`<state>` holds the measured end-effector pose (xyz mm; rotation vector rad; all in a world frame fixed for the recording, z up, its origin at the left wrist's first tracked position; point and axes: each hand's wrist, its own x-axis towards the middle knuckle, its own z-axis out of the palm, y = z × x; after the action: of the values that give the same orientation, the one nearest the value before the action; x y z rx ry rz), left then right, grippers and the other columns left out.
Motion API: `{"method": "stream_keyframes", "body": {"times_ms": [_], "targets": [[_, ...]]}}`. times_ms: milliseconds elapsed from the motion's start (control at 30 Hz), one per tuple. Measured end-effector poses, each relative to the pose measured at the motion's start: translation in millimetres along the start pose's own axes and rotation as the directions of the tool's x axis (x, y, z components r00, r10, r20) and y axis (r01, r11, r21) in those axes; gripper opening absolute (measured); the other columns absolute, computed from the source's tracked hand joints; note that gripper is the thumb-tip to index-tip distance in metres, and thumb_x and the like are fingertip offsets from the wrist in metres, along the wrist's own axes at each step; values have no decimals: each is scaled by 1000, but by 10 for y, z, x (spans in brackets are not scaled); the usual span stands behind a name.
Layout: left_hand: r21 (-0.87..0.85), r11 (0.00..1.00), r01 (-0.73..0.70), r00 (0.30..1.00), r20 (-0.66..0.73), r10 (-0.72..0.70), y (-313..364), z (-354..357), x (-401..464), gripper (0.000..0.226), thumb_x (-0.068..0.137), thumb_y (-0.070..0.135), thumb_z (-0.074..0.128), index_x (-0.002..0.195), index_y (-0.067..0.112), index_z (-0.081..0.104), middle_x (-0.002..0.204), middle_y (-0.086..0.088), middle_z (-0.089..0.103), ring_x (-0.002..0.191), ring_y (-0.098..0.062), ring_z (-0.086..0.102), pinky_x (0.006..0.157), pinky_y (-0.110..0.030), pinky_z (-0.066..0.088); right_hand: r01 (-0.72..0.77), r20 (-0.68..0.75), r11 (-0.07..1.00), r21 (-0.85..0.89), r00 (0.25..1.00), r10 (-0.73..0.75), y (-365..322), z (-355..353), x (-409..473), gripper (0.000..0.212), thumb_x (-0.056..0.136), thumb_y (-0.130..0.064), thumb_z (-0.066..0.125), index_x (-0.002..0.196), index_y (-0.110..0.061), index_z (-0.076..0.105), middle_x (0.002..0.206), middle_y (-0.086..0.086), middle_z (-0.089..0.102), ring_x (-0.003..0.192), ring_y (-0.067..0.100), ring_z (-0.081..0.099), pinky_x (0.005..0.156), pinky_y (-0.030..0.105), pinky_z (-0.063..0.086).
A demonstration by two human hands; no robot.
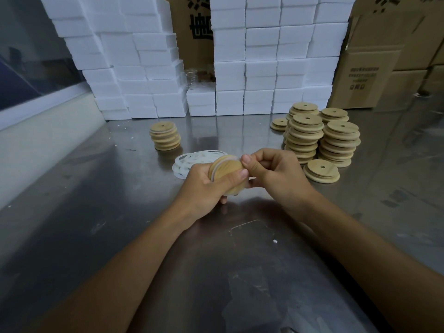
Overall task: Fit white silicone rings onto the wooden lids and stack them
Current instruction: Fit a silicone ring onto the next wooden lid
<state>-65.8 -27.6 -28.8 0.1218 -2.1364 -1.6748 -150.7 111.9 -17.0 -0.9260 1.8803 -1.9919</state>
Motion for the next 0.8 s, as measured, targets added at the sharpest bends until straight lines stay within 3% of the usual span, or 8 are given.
{"method": "stream_keyframes", "body": {"times_ms": [133, 300, 567, 800], "targets": [[-28, 999, 22, 1000, 1, -22, 6, -20, 0, 20, 80, 43, 72, 80, 23, 73, 52, 3, 62, 41, -11, 52, 33, -19, 37, 45, 2, 997, -55, 999, -45, -25, 30, -7, 10, 95, -1, 58, 88, 5, 61, 75, 17, 67, 68, 23, 66, 65, 29, 60], [-34, 999, 41, 999, 36, -39, 4, -44, 13, 20, 75, 48, 72, 74, 29, 75, 58, 0, 67, 46, -9, 55, 37, -19, 39, 42, 14, 997, -66, 999, -41, -20, 14, -1, 13, 94, 3, 57, 81, 0, 59, 69, 14, 66, 59, 13, 67, 58, 25, 57], [27, 999, 20, 996, 85, -22, -49, -49, 19, 25, 69, 45, 77, 75, 21, 73, 62, -1, 67, 49, -12, 56, 43, -20, 46, 24, 42, 997, -78, 999, -21, -23, -45, -33, 14, 94, 1, 60, 92, 15, 61, 80, 29, 68, 71, 24, 68, 64, 32, 61], [81, 997, 1, 996, 86, -9, -105, -61, 37, 32, 70, 43, 78, 85, 15, 72, 68, -2, 68, 54, -13, 58, 50, -24, 49, 91, 114, 977, -190, 991, -70, -68, -64, -47, 6, 93, -5, 62, 93, 0, 64, 80, 12, 68, 73, 18, 64, 69, 39, 58]]}}
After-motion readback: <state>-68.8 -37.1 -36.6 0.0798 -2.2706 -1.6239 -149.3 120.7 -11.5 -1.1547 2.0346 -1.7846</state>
